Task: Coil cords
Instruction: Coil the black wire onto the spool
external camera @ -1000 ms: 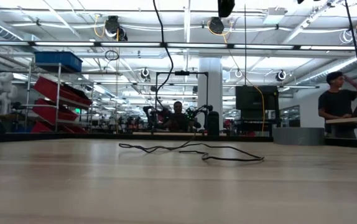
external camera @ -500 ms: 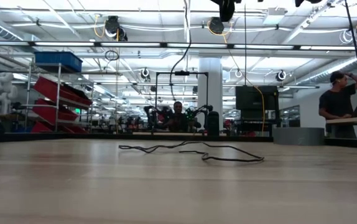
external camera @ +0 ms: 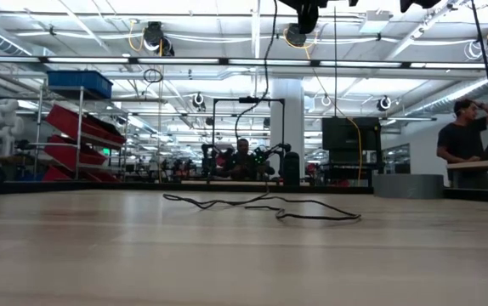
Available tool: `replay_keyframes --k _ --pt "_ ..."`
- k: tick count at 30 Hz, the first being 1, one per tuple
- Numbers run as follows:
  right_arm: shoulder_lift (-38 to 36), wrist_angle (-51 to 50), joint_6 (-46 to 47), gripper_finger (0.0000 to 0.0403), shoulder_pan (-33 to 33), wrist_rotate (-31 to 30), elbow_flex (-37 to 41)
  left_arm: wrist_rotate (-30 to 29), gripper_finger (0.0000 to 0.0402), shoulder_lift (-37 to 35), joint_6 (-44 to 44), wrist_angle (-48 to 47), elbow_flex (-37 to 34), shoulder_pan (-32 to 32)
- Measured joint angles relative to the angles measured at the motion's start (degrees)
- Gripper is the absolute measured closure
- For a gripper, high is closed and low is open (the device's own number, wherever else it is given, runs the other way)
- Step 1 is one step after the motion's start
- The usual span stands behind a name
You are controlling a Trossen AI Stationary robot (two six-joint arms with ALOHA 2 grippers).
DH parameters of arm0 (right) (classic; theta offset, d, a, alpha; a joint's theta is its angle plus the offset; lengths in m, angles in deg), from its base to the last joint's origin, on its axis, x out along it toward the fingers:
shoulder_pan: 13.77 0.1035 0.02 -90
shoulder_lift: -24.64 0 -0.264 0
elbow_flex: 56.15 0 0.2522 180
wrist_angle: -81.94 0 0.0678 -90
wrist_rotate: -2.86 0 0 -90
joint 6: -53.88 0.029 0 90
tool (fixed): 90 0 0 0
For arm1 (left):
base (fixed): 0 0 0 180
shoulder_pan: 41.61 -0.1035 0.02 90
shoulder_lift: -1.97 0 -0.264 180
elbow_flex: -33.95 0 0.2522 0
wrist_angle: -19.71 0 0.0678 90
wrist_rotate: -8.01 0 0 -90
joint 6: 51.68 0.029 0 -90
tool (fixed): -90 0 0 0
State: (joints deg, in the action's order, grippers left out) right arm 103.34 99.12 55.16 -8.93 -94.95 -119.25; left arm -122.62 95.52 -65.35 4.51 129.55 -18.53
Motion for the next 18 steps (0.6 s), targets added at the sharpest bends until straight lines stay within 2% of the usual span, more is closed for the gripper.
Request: replay_keyframes --k 5,13,18 --pt "0.0 0.0 0.2 0.0403 0.0 0.3 0.0 0.2 0.0374 0.1 -0.8 -0.4 0.0 1.1" --pt "0.0 -0.3 0.3 0.0403 0.0 0.0 0.0 1.4 0.0275 0.4 -4.7 -3.2 0.0 0.1" --pt "0.0 -0.9 1.1 0.0403 0.0 0.7 0.0 0.4 0.0234 0.4 -5.6 -5.7 0.0 1.5"
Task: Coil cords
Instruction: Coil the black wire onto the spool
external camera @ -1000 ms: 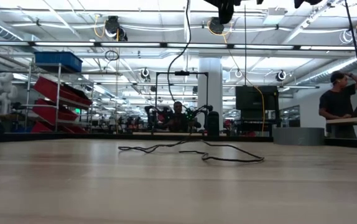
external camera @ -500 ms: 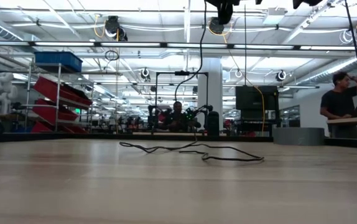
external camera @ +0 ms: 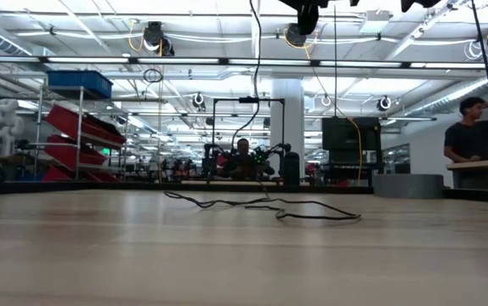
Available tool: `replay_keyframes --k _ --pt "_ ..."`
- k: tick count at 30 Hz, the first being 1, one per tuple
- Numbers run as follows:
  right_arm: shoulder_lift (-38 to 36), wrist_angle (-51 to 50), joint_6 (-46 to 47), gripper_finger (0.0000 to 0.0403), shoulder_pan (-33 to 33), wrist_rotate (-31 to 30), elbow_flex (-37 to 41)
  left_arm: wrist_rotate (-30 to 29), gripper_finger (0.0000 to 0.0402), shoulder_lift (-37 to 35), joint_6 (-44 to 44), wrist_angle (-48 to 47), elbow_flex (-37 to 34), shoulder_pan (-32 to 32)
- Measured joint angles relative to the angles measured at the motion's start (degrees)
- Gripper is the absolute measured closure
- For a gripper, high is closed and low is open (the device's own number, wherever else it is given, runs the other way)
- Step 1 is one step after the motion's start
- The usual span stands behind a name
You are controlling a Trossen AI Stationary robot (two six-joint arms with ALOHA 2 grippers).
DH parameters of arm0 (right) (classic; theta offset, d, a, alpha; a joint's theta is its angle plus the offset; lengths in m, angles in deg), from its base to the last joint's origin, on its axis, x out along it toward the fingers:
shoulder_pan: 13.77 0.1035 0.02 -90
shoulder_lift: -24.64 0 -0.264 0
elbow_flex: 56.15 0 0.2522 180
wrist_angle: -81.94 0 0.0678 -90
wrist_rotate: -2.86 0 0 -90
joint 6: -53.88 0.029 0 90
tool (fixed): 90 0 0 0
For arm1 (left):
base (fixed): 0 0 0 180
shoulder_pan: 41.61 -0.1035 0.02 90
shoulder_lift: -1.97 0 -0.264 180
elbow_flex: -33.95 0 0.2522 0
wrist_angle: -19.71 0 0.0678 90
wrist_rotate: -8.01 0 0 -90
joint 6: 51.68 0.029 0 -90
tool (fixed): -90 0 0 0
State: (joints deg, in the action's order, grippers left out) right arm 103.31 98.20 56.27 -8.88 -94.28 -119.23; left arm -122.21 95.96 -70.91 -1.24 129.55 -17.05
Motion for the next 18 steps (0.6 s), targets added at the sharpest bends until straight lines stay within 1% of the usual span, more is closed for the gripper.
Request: replay_keyframes --k 3,7,9,14,18 --pt "0.0 -1.1 0.8 0.0403 0.0 0.0 0.0 -1.9 0.0225 0.1 0.0 0.0 0.0 1.7" --pt "0.0 -1.7 1.9 0.0403 0.1 0.3 0.0 -2.2 0.0221 0.0 -0.4 -0.6 0.0 3.4" --pt "0.0 -1.7 2.7 0.0403 0.2 1.5 0.0 -2.4 0.0221 0.0 -1.9 -2.1 0.0 4.0" --pt "0.0 -0.8 3.0 0.0403 0.9 1.6 0.0 -5.2 0.0221 0.0 -5.6 -6.1 0.0 4.9" --pt "0.0 0.4 3.0 0.0403 1.5 1.6 0.0 -5.7 0.0221 0.4 -7.5 -7.3 -1.1 4.9"
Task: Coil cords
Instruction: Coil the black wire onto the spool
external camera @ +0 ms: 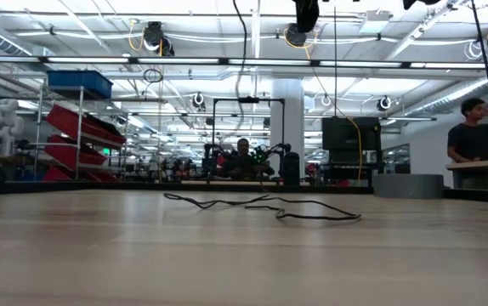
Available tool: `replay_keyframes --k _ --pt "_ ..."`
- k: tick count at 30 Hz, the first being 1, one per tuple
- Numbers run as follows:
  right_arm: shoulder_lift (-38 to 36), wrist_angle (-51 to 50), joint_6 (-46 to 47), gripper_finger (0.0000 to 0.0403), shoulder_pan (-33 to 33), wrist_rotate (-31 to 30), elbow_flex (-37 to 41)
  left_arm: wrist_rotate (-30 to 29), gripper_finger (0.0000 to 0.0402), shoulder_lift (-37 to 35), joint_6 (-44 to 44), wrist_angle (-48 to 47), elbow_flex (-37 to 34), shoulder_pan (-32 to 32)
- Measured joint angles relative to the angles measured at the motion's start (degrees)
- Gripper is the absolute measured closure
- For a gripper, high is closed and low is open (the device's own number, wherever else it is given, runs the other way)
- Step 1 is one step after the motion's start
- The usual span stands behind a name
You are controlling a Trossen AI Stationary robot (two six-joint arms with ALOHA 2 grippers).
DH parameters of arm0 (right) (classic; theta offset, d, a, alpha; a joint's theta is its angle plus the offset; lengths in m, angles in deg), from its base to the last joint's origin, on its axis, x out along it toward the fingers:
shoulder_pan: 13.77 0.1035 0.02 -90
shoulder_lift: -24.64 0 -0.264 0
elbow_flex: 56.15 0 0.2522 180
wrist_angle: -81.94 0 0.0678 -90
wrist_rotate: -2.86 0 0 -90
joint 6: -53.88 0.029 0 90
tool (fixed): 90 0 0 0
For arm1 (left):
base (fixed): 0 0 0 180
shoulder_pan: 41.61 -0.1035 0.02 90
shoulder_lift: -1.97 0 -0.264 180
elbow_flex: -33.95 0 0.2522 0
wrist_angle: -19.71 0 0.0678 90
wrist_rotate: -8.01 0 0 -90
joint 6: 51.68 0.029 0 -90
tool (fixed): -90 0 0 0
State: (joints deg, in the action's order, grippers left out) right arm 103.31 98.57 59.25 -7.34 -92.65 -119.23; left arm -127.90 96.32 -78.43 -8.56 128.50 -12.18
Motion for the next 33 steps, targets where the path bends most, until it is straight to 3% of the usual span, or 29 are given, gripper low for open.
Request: replay_keyframes --k 13,24,29,33 --pt "0.0 1.1 1.1 0.0403 0.9 1.5 0.0 -2.4 0.0221 0.8 -3.0 -1.0 -1.6 2.2" --pt "-1.7 0.4 1.1 0.0403 2.8 1.6 0.0 3.6 0.0221 -0.7 -7.2 -19.2 -1.6 4.7" --pt "-2.3 0.4 1.1 0.0403 3.1 1.9 0.0 1.4 0.0221 -0.2 -2.3 -15.9 -2.6 6.4" --pt "-2.3 1.2 1.1 0.0403 2.9 4.3 0.0 -3.7 0.0221 0.0 0.7 -3.4 -10.2 5.8"
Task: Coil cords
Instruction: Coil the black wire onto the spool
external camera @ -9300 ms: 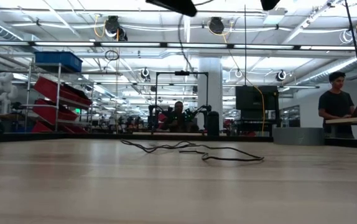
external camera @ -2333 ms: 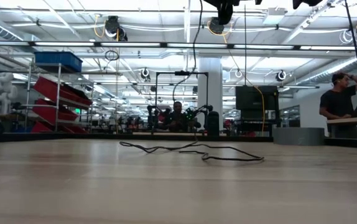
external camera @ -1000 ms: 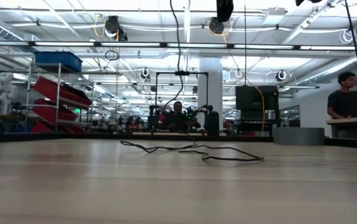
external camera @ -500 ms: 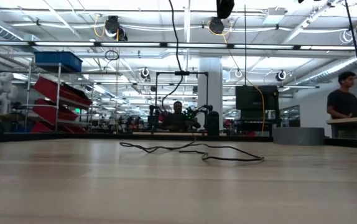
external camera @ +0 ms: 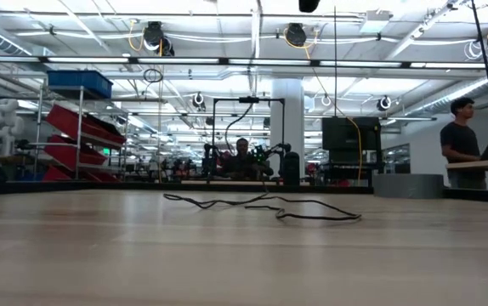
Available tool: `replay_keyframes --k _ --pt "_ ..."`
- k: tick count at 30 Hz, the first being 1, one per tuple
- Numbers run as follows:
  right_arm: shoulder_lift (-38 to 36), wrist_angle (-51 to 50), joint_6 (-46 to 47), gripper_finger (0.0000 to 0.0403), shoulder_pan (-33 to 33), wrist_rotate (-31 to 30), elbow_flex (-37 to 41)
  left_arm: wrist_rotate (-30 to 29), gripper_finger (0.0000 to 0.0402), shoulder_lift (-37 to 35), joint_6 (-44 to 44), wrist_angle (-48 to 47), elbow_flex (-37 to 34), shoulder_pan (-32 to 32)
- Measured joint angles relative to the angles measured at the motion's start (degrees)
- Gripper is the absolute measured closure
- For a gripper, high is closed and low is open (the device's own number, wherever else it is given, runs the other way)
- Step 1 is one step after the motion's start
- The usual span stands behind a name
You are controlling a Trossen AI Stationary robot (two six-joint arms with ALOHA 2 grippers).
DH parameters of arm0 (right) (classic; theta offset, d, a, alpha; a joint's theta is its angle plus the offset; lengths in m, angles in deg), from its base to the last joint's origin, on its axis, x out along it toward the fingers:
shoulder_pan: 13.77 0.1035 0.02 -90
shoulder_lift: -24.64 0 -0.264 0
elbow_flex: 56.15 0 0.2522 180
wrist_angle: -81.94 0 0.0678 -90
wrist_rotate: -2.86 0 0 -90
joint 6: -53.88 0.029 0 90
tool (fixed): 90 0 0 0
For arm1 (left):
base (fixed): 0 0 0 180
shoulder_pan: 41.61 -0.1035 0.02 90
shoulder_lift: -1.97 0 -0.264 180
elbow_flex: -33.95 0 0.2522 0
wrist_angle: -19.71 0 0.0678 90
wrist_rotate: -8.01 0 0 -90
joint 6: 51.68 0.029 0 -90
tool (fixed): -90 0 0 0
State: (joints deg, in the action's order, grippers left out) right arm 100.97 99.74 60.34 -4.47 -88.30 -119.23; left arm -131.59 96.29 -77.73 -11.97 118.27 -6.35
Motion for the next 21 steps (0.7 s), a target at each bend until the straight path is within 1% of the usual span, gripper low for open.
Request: replay_keyframes --k 1,3,5,6,8,10,11,12,14,16,19,21 --pt "0.0 0.5 0.0 0.0403 -0.3 0.2 0.0 -1.5 0.0221 0.0 0.5 5.1 -2.6 -0.3" --pt "-1.0 0.2 0.0 0.0403 -0.8 0.1 0.0 -3.7 0.0221 0.2 3.3 18.9 -8.5 -0.5" --pt "-2.5 0.1 0.0 0.0403 -1.2 0.0 0.0 -5.3 0.0221 0.7 8.6 34.5 -14.0 -0.1" --pt "-3.3 -0.1 0.0 0.0403 -1.4 0.0 0.0 -7.3 0.0221 0.8 12.2 41.4 -16.4 0.2" --pt "-4.8 -1.8 -0.1 0.0403 -1.6 0.0 0.0 -11.6 0.0221 0.8 21.6 54.8 -19.6 0.9" --pt "-6.0 -4.7 -0.7 0.0403 -1.6 0.2 0.0 -15.5 0.0221 0.5 33.7 66.9 -20.8 1.4" --pt "-6.5 -6.1 -1.2 0.0403 -1.6 0.2 0.0 -16.7 0.0221 0.4 40.1 72.0 -21.0 1.6" --pt "-7.0 -7.7 -1.6 0.0403 -1.7 0.1 0.0 -16.4 0.0221 0.4 46.2 76.8 -20.9 1.7" --pt "-7.7 -9.5 -2.8 0.0403 -1.9 0.0 0.0 -14.1 0.0221 0.4 56.3 84.2 -20.3 1.7" --pt "-7.8 -10.8 -4.3 0.0403 -2.2 0.0 0.0 -12.4 0.0221 0.4 62.5 88.6 -19.6 1.5" --pt "-7.7 -11.1 -5.3 0.0403 -2.7 0.0 0.0 -11.5 0.0221 0.2 66.0 91.8 -19.3 0.9" --pt "-7.7 -11.2 -6.4 0.0403 -3.1 0.2 0.0 -9.0 0.0221 -0.3 66.5 92.1 -19.3 0.6"
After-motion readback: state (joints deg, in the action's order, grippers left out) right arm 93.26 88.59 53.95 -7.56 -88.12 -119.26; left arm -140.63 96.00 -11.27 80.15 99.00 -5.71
